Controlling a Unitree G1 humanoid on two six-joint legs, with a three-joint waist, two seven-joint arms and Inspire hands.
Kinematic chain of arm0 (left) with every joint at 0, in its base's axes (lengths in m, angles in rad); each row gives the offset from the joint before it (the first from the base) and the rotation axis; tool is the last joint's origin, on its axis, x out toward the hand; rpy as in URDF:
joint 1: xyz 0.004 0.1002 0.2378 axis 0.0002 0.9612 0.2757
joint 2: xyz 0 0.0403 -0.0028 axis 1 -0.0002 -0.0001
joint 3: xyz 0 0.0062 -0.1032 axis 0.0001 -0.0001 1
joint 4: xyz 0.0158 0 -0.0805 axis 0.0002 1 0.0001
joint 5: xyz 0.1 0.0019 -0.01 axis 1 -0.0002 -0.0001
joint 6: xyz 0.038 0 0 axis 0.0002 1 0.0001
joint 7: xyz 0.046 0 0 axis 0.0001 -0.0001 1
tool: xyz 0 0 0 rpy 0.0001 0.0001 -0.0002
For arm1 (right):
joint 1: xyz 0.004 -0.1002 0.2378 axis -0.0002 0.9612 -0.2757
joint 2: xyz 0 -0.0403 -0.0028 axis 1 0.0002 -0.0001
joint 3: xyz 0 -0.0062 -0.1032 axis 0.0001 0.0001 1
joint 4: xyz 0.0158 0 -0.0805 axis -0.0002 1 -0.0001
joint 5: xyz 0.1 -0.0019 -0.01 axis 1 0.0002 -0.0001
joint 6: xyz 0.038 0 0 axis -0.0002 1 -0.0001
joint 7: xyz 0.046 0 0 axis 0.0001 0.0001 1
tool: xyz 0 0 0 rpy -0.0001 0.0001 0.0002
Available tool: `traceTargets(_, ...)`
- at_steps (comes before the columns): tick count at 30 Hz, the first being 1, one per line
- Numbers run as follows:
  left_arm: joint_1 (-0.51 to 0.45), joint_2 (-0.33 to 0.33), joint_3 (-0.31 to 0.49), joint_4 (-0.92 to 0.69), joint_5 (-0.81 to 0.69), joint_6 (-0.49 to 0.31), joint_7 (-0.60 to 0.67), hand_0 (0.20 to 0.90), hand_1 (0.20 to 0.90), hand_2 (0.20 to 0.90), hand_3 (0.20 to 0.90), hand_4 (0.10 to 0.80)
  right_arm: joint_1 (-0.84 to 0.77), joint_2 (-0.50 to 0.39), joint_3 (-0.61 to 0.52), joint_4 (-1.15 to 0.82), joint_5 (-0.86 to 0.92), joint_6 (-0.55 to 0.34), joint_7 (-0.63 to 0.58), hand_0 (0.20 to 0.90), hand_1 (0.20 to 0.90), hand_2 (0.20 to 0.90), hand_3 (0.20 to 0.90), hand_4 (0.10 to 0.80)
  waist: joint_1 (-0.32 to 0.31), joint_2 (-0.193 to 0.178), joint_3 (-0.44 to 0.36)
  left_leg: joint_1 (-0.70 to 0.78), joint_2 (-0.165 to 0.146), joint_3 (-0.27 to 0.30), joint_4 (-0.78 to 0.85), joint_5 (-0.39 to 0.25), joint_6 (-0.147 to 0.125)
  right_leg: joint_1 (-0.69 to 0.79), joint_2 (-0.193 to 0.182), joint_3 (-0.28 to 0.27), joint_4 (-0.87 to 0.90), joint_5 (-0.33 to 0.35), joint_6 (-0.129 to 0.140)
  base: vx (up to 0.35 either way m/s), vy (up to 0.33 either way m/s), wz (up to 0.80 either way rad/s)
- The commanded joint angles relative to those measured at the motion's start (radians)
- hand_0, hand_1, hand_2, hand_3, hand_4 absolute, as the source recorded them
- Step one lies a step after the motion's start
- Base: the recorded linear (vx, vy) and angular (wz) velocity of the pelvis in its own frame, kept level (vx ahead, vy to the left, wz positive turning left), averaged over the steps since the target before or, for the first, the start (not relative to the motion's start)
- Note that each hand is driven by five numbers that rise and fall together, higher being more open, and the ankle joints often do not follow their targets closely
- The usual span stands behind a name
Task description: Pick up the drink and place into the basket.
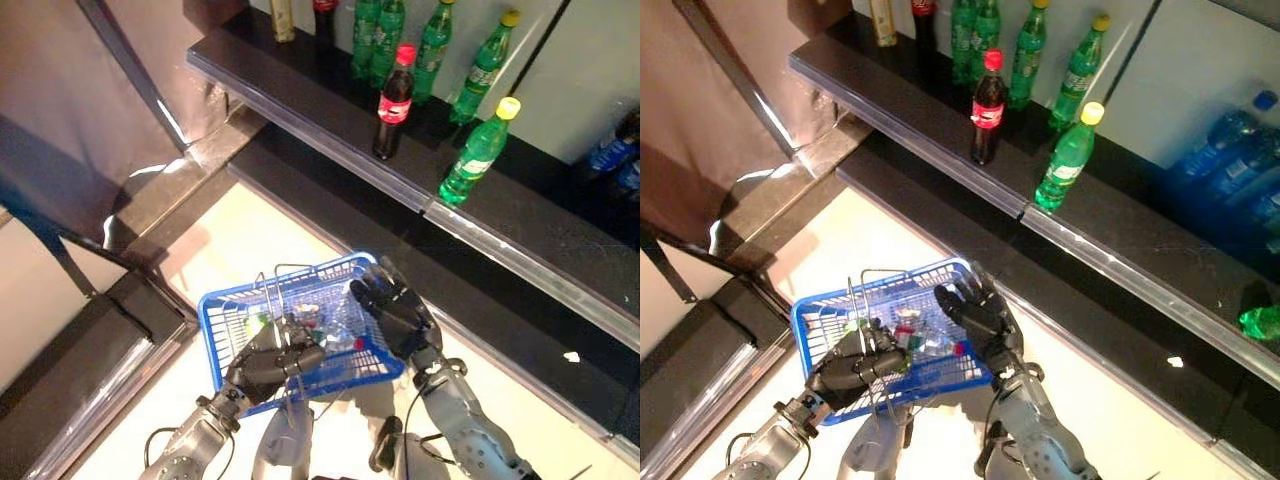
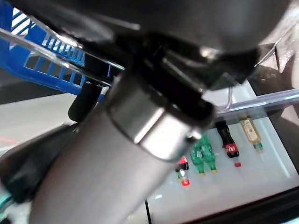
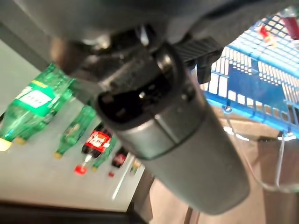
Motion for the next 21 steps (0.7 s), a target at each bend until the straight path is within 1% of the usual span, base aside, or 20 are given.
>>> traceTargets(1,-0.047,-0.055,0.041,-0.258,-0.069,-0.203,-0.094,0.3,0.3,0.3,0.2,0.1,-0.024,-0.029,-0.041,-0.158,-0.009,-0.037,0.141,0.9,0.9,0.9,0.9,0.8,-0.022,-0.018,-0.072,0.049,-0.028,0.05,0.066,-0.089,0.038,-0.001,0.059,-0.007,-0.087,0.141,-0.039,0.029,-0.009,-0.14)
traceTargets(2,-0.036,-0.056,0.049,-0.253,-0.045,-0.214,-0.065,0.3,0.3,0.3,0.2,0.1,-0.008,-0.041,-0.055,-0.169,-0.008,-0.045,0.175,0.9,0.9,0.9,0.9,0.8,-0.031,-0.022,-0.077,0.055,-0.022,0.059,0.066,-0.089,0.035,0.001,0.06,0.001,-0.087,0.139,-0.038,0.028,-0.009,-0.16)
traceTargets(4,-0.03,-0.057,0.053,-0.242,-0.03,-0.226,-0.047,0.3,0.3,0.3,0.2,0.1,0.001,-0.047,-0.064,-0.176,-0.014,-0.051,0.184,0.9,0.9,0.9,0.9,0.8,-0.036,-0.024,-0.08,0.059,-0.018,0.065,0.067,-0.09,0.034,0.003,0.061,0.007,-0.089,0.139,-0.038,0.015,-0.011,-0.2)
traceTargets(6,-0.017,-0.066,0.067,-0.192,0.023,-0.259,0.058,0.3,0.3,0.3,0.2,0.1,0.022,-0.056,-0.094,-0.181,-0.041,-0.081,0.203,0.9,0.9,0.9,0.9,0.8,-0.054,-0.031,-0.094,0.076,-0.008,0.081,0.062,-0.09,0.03,0.013,0.064,0.022,-0.097,0.14,-0.036,0.026,-0.019,-0.25)
traceTargets(7,-0.016,-0.067,0.068,-0.186,0.029,-0.261,0.068,0.3,0.3,0.3,0.2,0.1,0.025,-0.056,-0.097,-0.181,-0.043,-0.084,0.204,0.9,0.9,0.9,0.9,0.8,-0.055,-0.032,-0.095,0.078,-0.007,0.082,0.062,-0.09,0.03,0.015,0.064,0.024,-0.099,0.14,-0.036,0.028,-0.013,-0.24)
traceTargets(8,-0.008,-0.072,0.078,-0.156,0.076,-0.271,0.104,0.3,0.3,0.3,0.2,0.1,0.036,-0.058,-0.109,-0.182,-0.052,-0.094,0.209,0.9,0.9,0.9,0.9,0.8,-0.062,-0.035,-0.103,0.085,-0.003,0.089,0.059,-0.092,0.028,0.018,0.065,0.029,-0.103,0.14,-0.035,0.015,-0.003,-0.21)
traceTargets(9,0.009,-0.075,0.094,-0.101,0.172,-0.298,0.171,0.3,0.3,0.3,0.2,0.1,0.056,-0.056,-0.129,-0.172,-0.065,-0.107,0.219,0.9,0.9,0.9,0.9,0.8,-0.074,-0.038,-0.114,0.094,0.004,0.101,0.059,-0.096,0.024,0.02,0.066,0.041,-0.104,0.138,-0.032,0.013,-0.002,-0.22)
traceTargets(10,0.009,-0.075,0.093,-0.101,0.172,-0.298,0.171,0.3,0.3,0.3,0.2,0.1,0.056,-0.056,-0.129,-0.172,-0.065,-0.107,0.219,0.9,0.9,0.9,0.9,0.8,-0.073,-0.038,-0.114,0.094,0.004,0.101,0.059,-0.096,0.024,0.02,0.066,0.041,-0.104,0.138,-0.032,0.008,0.001,-0.27)
traceTargets(11,0.013,-0.077,0.098,-0.072,0.203,-0.299,0.218,0.3,0.3,0.3,0.2,0.1,0.063,-0.053,-0.137,-0.163,-0.072,-0.1,0.203,0.9,0.9,0.9,0.9,0.8,-0.079,-0.04,-0.119,0.1,0.007,0.105,0.056,-0.096,0.023,0.021,0.066,0.048,-0.106,0.138,-0.031,0.009,0.007,-0.27)
traceTargets(12,0.022,-0.088,0.114,-0.012,0.235,-0.303,0.272,0.3,0.3,0.3,0.2,0.1,0.079,-0.048,-0.157,-0.139,-0.078,-0.091,0.176,0.9,0.9,0.9,0.9,0.8,-0.093,-0.044,-0.13,0.113,0.013,0.115,0.048,-0.097,0.02,0.027,0.067,0.06,-0.113,0.138,-0.029,0.016,0.018,-0.3)
traceTargets(13,0.04,-0.097,0.134,0.041,0.279,-0.318,0.3,0.3,0.3,0.3,0.2,0.1,0.106,-0.042,-0.184,-0.112,-0.099,-0.085,0.16,0.9,0.9,0.9,0.9,0.8,-0.104,-0.047,-0.14,0.124,0.02,0.127,0.041,-0.099,0.018,0.033,0.067,0.069,-0.12,0.136,-0.027,0.017,0.022,-0.31)
traceTargets(17,0.066,-0.113,0.16,0.1,0.271,-0.306,0.342,0.3,0.3,0.3,0.2,0.1,0.153,-0.023,-0.224,-0.054,-0.11,-0.07,0.154,0.9,0.9,0.9,0.9,0.8,-0.12,-0.051,-0.157,0.137,0.028,0.145,0.032,-0.101,0.015,0.04,0.067,0.087,-0.134,0.138,-0.024,0.009,0.02,-0.37)
traceTargets(18,0.069,-0.133,0.177,0.199,0.286,-0.322,0.389,0.3,0.3,0.3,0.2,0.1,0.174,-0.003,-0.248,0.041,-0.202,-0.079,0.108,0.9,0.9,0.9,0.9,0.8,-0.139,-0.056,-0.167,0.155,0.035,0.163,0.022,-0.104,0.012,0.053,0.065,0.101,-0.15,0.142,-0.02,0.01,0.033,-0.33)
traceTargets(20,0.059,-0.169,0.197,0.302,0.261,-0.316,0.408,0.3,0.3,0.3,0.2,0.1,0.18,0.013,-0.269,0.126,-0.211,-0.069,0.099,0.9,0.9,0.9,0.9,0.8,-0.154,-0.056,-0.182,0.165,0.04,0.175,0.009,-0.104,0.01,0.059,0.064,0.116,-0.171,0.151,-0.019,0.009,0.041,-0.19)
traceTargets(21,0.049,-0.187,0.208,0.361,0.253,-0.316,0.415,0.3,0.3,0.3,0.2,0.1,0.181,0.028,-0.276,0.178,-0.251,-0.077,0.072,0.9,0.9,0.9,0.9,0.8,-0.163,-0.058,-0.189,0.172,0.042,0.181,0.004,-0.107,0.009,0.064,0.062,0.122,-0.181,0.155,-0.016,0.001,0.034,-0.31)
